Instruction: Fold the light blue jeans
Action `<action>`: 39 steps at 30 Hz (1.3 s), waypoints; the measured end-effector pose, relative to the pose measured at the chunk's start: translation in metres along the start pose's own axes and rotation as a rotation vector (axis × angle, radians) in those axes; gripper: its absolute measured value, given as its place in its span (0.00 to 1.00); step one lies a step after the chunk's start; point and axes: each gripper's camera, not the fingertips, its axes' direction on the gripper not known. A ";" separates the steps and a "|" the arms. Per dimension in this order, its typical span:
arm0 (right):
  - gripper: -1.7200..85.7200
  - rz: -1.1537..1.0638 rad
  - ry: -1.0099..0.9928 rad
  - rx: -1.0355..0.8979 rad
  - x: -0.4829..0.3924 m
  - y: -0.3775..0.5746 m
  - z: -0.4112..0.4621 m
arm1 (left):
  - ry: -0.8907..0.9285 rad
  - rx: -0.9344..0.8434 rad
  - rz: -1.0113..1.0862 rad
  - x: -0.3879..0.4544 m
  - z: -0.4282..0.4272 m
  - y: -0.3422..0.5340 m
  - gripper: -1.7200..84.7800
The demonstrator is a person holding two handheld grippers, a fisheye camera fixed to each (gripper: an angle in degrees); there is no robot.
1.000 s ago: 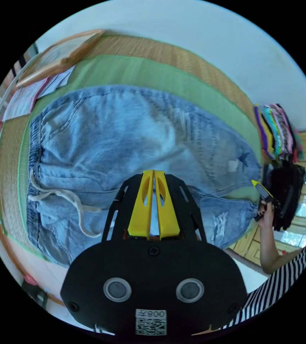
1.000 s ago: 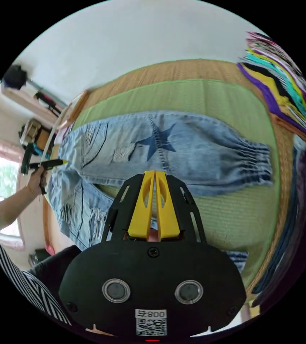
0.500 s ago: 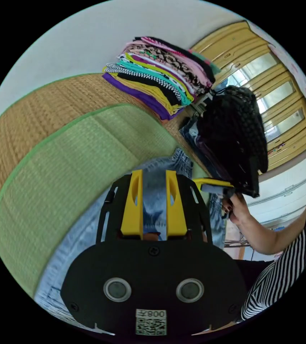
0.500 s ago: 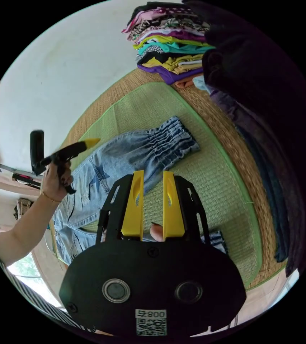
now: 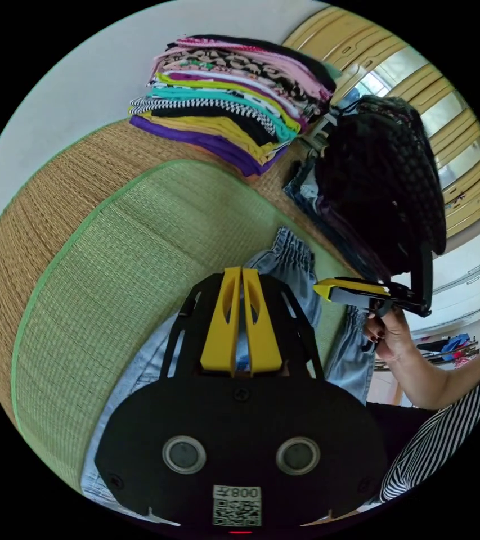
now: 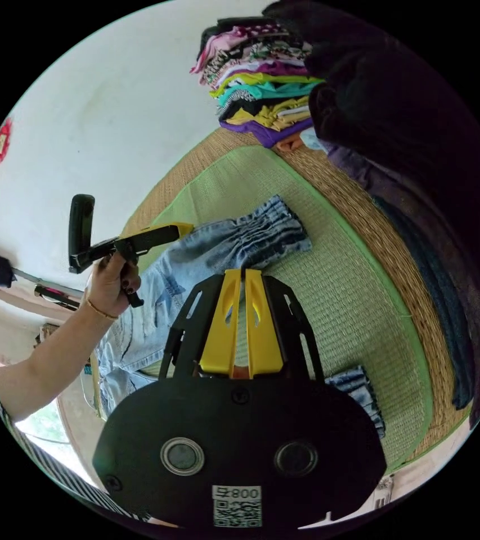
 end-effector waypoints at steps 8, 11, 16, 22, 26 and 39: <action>0.03 -0.296 -0.117 0.273 -0.057 0.046 -0.131 | -0.002 0.346 0.078 0.037 -0.078 0.018 0.02; 0.03 -0.326 -0.094 0.324 -0.062 0.046 -0.152 | -0.078 0.399 0.079 0.044 -0.085 0.009 0.02; 0.03 -0.187 0.014 0.165 -0.017 0.005 -0.114 | -0.198 0.168 -0.048 0.033 -0.047 -0.001 0.04; 0.04 -0.110 0.145 0.049 0.037 0.064 -0.149 | -0.044 0.021 -0.016 0.059 -0.013 0.088 0.10; 0.09 -0.056 0.156 -0.027 0.066 0.137 -0.179 | -0.012 -0.125 -0.031 0.065 0.020 0.128 0.11; 0.07 0.044 0.160 -0.160 0.058 0.138 -0.171 | -0.149 -0.308 -0.017 0.062 0.056 0.183 0.03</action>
